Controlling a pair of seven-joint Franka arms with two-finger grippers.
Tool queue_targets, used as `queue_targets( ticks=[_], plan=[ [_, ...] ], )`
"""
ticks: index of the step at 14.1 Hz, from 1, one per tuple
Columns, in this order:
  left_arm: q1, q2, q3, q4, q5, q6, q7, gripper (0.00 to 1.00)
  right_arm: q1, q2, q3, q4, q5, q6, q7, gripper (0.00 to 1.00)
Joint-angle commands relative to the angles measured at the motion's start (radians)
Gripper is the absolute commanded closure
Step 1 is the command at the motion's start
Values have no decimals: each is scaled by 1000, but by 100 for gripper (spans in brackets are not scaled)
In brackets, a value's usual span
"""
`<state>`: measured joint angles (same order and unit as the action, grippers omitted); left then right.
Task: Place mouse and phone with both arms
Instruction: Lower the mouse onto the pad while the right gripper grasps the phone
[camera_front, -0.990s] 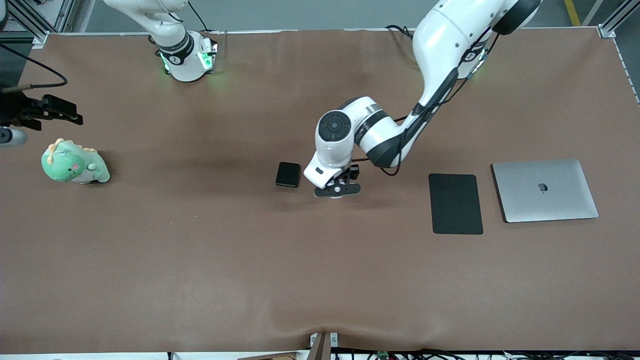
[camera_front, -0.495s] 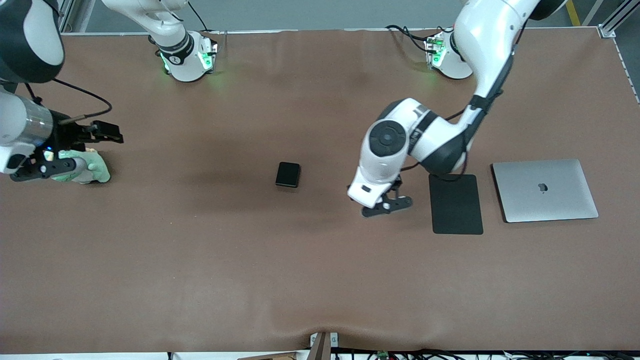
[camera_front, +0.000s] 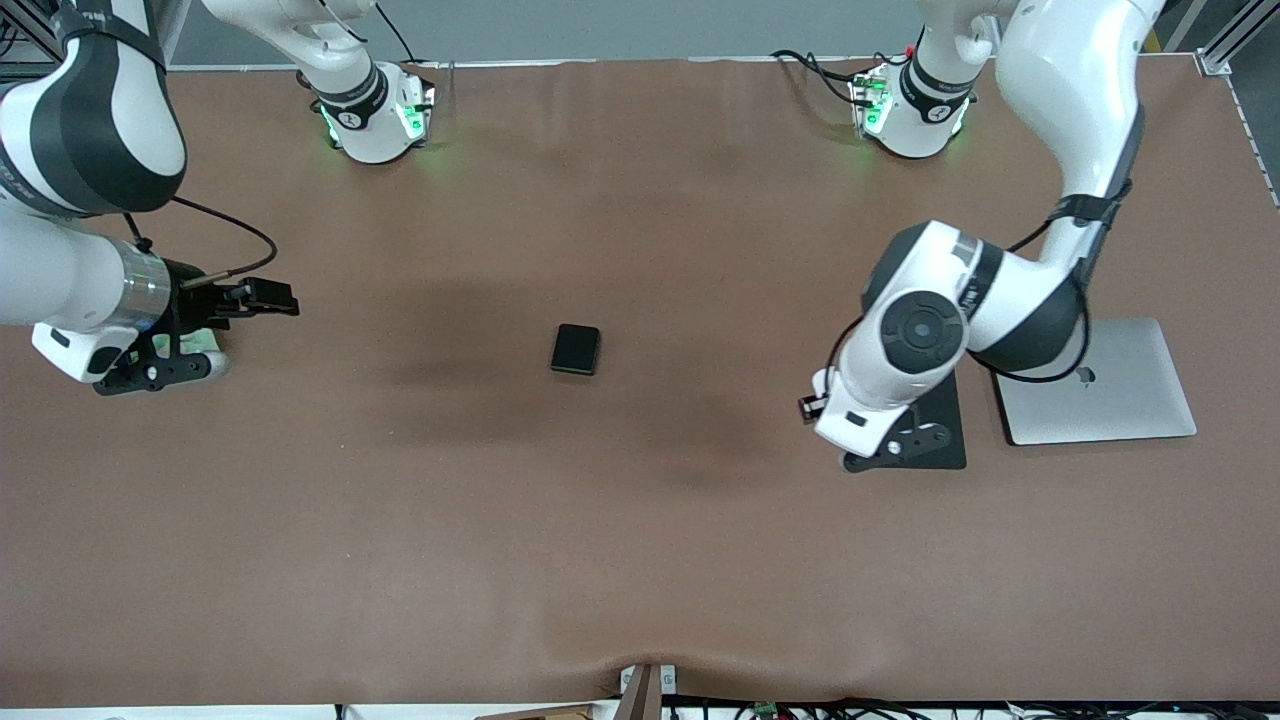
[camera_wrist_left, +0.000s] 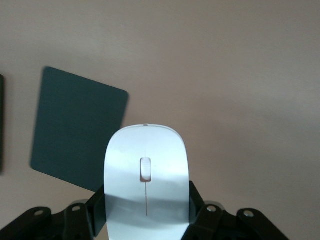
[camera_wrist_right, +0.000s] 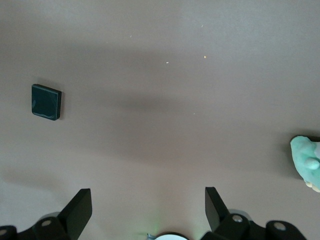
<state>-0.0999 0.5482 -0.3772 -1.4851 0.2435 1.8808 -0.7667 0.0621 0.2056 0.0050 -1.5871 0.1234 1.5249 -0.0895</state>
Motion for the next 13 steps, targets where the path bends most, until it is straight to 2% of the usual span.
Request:
queue_targets(
  ticks=[1, 5, 9, 13],
  plan=[
    [71, -53, -11, -67, -15, -8, 120, 100, 33, 12, -4, -33, 19, 50, 54, 0],
    [120, -59, -12, -95, -15, -8, 257, 100, 91, 43, -4, -47, 19, 99, 149, 0],
    [183, -102, -12, -153, -16, -8, 395, 100, 128, 43, -4, -131, 19, 216, 189, 0],
    [200, -117, 1, -195, -13, 1, 495, 100, 186, 73, -4, -179, 19, 332, 284, 0]
  ],
)
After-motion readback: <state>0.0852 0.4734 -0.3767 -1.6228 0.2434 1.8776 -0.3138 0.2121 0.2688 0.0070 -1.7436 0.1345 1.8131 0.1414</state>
